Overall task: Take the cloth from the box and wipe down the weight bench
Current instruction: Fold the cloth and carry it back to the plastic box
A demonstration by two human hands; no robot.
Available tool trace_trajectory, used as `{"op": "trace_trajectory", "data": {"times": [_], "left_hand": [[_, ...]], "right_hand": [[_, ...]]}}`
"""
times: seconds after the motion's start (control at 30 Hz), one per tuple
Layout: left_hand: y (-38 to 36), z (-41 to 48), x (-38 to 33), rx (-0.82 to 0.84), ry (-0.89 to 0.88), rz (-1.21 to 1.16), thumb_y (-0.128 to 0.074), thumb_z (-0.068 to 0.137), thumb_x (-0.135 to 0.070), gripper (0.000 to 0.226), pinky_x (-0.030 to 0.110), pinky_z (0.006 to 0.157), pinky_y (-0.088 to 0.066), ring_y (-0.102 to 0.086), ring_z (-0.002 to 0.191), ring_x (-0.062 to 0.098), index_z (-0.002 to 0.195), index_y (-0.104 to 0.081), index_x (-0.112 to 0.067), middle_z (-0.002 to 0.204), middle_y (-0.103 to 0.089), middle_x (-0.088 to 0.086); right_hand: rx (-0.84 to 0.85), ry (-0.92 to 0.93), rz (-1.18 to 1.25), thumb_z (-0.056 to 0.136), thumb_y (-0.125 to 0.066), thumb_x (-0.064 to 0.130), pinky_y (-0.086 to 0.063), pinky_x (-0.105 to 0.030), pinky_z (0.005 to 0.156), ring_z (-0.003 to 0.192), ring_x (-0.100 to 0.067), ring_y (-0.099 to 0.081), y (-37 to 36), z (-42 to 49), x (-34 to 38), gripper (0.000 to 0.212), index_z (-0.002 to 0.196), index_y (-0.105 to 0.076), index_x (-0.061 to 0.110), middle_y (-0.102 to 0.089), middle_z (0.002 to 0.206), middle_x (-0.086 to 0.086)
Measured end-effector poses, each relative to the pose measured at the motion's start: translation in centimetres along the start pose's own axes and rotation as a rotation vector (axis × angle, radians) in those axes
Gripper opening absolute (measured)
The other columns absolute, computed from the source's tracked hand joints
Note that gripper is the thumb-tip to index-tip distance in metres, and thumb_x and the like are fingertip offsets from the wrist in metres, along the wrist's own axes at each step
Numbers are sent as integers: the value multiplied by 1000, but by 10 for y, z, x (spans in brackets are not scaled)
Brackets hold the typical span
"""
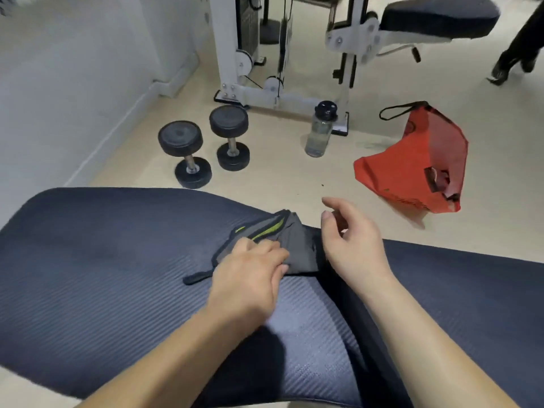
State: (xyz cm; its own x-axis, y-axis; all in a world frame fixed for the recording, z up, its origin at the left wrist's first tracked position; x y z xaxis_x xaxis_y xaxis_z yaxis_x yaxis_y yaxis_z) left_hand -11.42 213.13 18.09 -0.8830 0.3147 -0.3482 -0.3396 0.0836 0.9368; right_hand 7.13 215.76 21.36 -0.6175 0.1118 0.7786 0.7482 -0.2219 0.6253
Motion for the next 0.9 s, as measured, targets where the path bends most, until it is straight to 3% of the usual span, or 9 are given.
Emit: {"op": "trace_trajectory", "data": {"times": [0.1,0.17,0.23,0.33,0.5,0.63,0.73,0.8,0.9], "left_hand": [[12,-28,-35,341,4,-13,-32,103,-38,29,36,87,-53,-52,108,18,118,-56,-35,120,-64,-15],[35,-37,-50,525,169,-219,-37,104,-40,31,35,92,-51,-58,112,19,127,-57,-35,120,-68,-9],[75,-29,-67,525,350,-485,-40,105,-38,28,31,91,-50,-63,104,15,121,-62,-31,113,-70,-7],[166,-3,-110,397,525,-811,-42,108,-25,26,11,74,-49,-66,86,-3,103,-67,-23,97,-73,-8],[332,25,-214,488,729,-1399,-40,109,-34,29,35,81,-56,-74,107,16,118,-66,-27,116,-78,0],[427,28,-287,582,737,-1774,-42,108,-30,35,46,110,-44,-66,125,28,134,-64,-23,133,-71,9],[468,30,-338,636,683,-1834,-43,107,-29,36,46,108,-50,-65,125,31,138,-61,-20,137,-68,11],[477,35,-359,644,665,-1759,-43,107,-27,35,39,88,-62,-70,118,28,134,-63,-18,131,-72,11],[477,42,-374,633,633,-1631,-45,107,-27,34,42,96,-57,-69,119,27,134,-64,-19,130,-73,9]], "right_hand": [[55,-176,128,103,-61,14,-52,-21,80,77,-2,-61,18,-22,10,23,121,-75,16,-76,103,-6],[156,-299,221,102,-63,10,-47,-11,70,72,-1,-58,41,-34,31,19,117,-75,14,-74,95,-5],[231,-437,277,102,-63,13,-47,-14,70,76,-6,-59,80,-33,58,15,110,-75,17,-69,86,2],[273,-568,346,103,-65,22,-46,-20,73,80,-11,-57,159,-21,103,13,111,-74,17,-62,84,6],[440,-725,558,95,-71,51,-51,-33,97,106,-12,-65,286,-15,186,59,129,-67,3,-70,115,2],[527,-973,946,96,-68,53,-61,-29,90,107,-17,-79,379,-27,255,55,131,-73,10,-81,120,-8],[485,-1037,1171,92,-69,50,-51,-42,109,118,-30,-75,438,-39,282,58,130,-74,6,-78,126,-18],[390,-995,1176,96,-68,44,-54,-43,104,116,-31,-76,461,-43,287,47,126,-78,9,-79,124,-17],[256,-885,1110,102,-65,31,-62,-41,96,115,-30,-76,477,-41,287,38,132,-70,8,-79,124,-15]]}}
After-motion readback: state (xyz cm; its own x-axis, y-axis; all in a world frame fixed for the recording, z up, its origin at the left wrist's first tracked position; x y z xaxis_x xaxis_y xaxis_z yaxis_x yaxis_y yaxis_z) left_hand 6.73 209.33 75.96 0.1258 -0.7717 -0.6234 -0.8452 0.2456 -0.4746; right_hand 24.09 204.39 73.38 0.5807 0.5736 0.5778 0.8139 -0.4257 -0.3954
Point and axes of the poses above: each hand's wrist, its own z-axis towards the middle knuckle, its own y-axis out of the back of the hand, x = y × z, the point moved 1 cm from there along z, towards the middle knuckle
